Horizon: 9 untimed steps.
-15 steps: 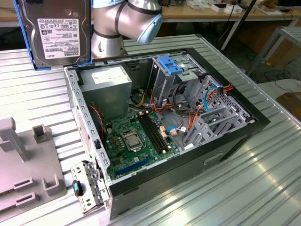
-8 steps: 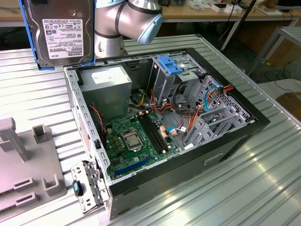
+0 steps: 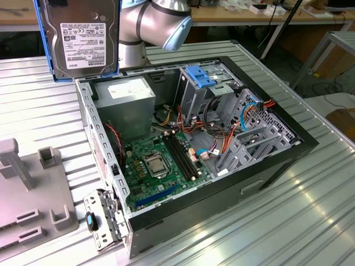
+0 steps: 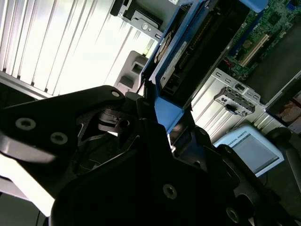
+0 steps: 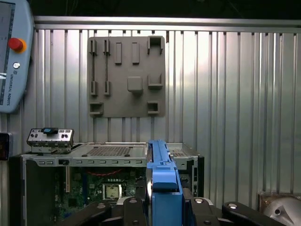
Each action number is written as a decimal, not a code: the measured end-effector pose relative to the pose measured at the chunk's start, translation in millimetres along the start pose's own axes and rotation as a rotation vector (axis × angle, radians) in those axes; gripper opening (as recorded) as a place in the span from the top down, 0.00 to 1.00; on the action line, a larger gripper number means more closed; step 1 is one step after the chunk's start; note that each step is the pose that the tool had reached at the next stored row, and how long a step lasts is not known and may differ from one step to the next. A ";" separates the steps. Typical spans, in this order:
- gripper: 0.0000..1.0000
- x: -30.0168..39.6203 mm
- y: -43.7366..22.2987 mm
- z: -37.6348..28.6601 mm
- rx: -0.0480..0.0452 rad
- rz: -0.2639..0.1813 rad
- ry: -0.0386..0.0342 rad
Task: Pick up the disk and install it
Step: 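Pick up the disk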
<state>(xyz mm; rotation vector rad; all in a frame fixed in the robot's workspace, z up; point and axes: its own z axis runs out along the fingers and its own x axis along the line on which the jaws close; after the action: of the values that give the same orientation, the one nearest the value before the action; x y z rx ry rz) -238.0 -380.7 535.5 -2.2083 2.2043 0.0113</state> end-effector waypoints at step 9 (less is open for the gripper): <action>0.63 0.0 -12.5 1.0 0.0000 0.000 0.0001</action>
<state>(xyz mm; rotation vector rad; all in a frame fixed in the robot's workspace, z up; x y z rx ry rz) -225.5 -380.7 534.6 -2.2084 2.2044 0.0112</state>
